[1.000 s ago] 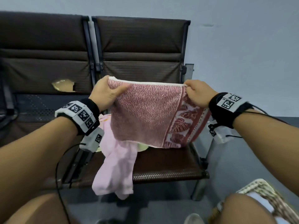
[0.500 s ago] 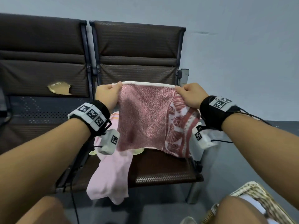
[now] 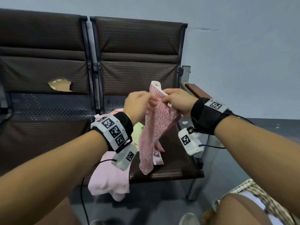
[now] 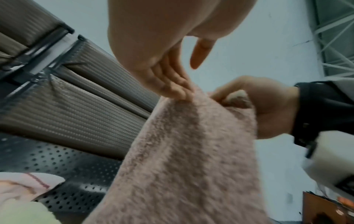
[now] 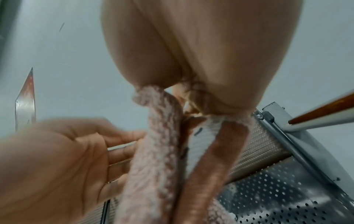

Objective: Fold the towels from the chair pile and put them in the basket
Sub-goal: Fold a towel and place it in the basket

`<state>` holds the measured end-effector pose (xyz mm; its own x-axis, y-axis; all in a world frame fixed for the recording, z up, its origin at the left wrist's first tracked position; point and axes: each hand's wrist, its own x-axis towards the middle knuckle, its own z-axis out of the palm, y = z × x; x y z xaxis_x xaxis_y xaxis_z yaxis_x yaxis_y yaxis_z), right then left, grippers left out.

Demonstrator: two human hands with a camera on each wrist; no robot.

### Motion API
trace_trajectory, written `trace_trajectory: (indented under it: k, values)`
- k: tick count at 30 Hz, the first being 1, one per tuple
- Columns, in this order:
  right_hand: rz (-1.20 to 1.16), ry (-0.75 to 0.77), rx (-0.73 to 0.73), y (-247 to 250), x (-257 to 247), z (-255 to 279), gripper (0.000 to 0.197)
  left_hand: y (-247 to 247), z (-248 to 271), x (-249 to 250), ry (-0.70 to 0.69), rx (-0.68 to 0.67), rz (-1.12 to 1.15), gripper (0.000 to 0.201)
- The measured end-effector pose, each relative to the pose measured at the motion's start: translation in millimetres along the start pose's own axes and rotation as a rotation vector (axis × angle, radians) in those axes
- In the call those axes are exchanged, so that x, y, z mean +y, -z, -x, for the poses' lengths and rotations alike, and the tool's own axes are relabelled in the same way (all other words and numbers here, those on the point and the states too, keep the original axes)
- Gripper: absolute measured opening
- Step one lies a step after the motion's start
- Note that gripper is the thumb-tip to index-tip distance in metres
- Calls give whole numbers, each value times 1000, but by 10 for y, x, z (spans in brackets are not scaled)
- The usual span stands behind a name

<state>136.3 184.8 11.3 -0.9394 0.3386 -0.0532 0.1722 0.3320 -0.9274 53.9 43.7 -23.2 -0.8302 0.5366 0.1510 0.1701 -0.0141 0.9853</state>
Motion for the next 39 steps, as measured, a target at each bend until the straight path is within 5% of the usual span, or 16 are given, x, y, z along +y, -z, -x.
trace_trajectory:
  k: [2, 5, 8, 14, 19, 23, 28, 34, 39]
  values:
    - [3, -9, -114, 27, -34, 19, 34, 120, -87, -19, -58, 96, -57, 36]
    - [67, 35, -201, 81, -103, 26, 37, 236, -228, -12, 20, -112, 10, 75]
    - [218, 93, -203, 187, -127, -1, 15, 345, -358, 23, 128, -312, 32, 55]
    - [795, -16, 4, 536, 23, -233, 30, 358, -633, -41, 28, -255, -95, 9]
    - [571, 103, 333, 547, 140, -402, 20, 261, -841, -21, -182, 17, -226, 15]
    - [404, 227, 417, 487, 153, -402, 6, 308, -847, -5, -199, 50, -77, 15]
    - [524, 192, 217, 324, 509, -224, 16, 401, -516, -441, -90, -34, -228, 27]
    - [699, -128, -287, -29, 1336, 30, 21, 342, 51, -1222, 282, -496, -532, 24]
    - [251, -468, -400, -113, 1769, 101, 32, 342, 244, -1444, 581, -734, -457, 19]
